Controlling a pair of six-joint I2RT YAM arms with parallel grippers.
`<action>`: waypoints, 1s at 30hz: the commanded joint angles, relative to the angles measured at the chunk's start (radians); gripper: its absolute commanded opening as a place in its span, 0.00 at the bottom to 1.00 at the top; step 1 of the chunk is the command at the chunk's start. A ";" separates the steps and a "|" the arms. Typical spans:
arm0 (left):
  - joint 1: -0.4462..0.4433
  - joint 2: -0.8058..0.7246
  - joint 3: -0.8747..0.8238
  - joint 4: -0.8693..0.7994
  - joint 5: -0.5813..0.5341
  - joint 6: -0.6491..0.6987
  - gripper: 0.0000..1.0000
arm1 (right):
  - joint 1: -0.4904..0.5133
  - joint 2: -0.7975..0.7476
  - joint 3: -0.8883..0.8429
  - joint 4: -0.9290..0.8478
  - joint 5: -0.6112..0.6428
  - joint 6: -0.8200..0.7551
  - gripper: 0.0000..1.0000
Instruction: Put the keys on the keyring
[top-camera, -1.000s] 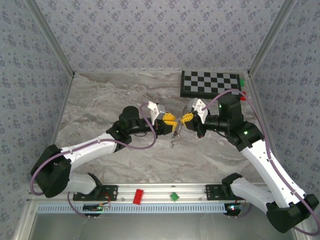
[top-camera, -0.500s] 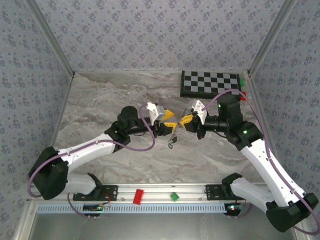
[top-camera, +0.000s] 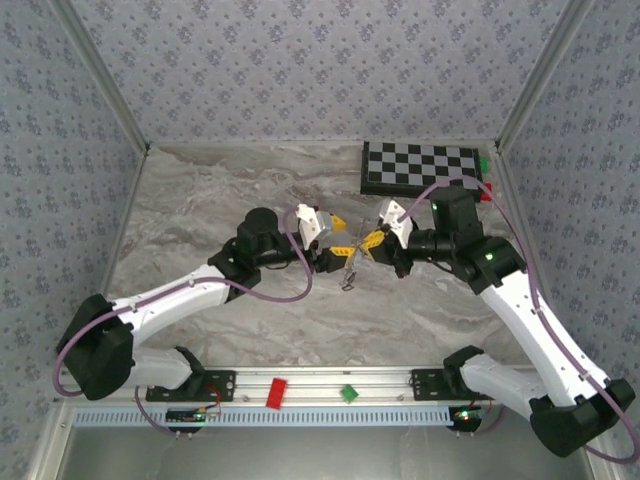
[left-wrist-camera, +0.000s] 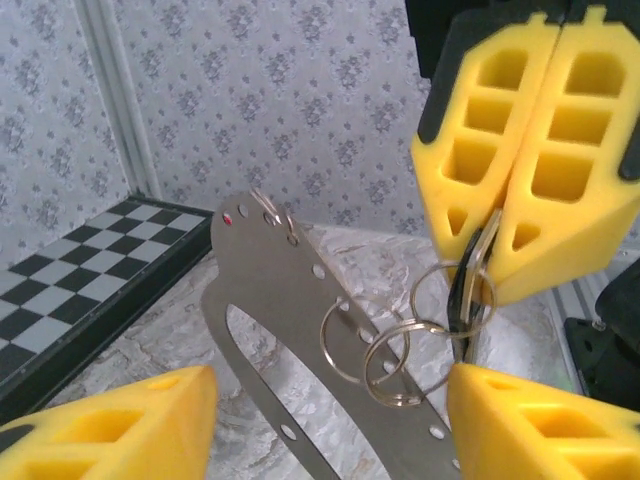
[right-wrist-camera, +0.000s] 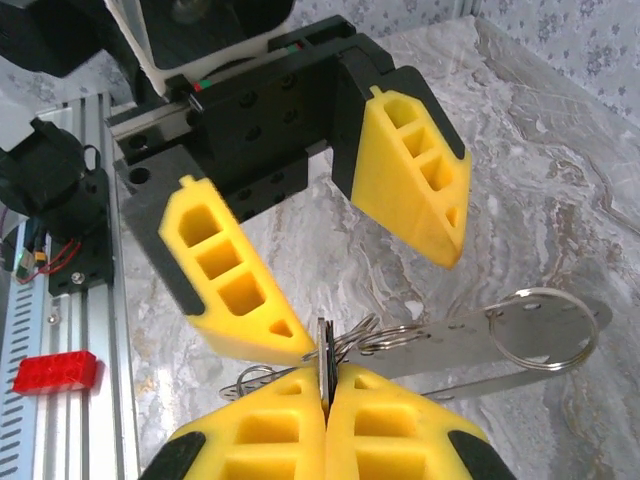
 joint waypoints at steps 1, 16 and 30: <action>0.008 -0.039 0.045 -0.073 -0.036 0.067 0.64 | 0.013 0.049 0.108 -0.118 0.108 -0.139 0.00; 0.022 0.038 0.086 -0.088 -0.019 0.089 0.60 | 0.199 -0.112 -0.068 0.062 0.678 -0.565 0.00; -0.014 0.124 0.132 -0.032 0.037 0.128 0.57 | 0.236 -0.167 -0.177 0.281 0.714 -0.758 0.00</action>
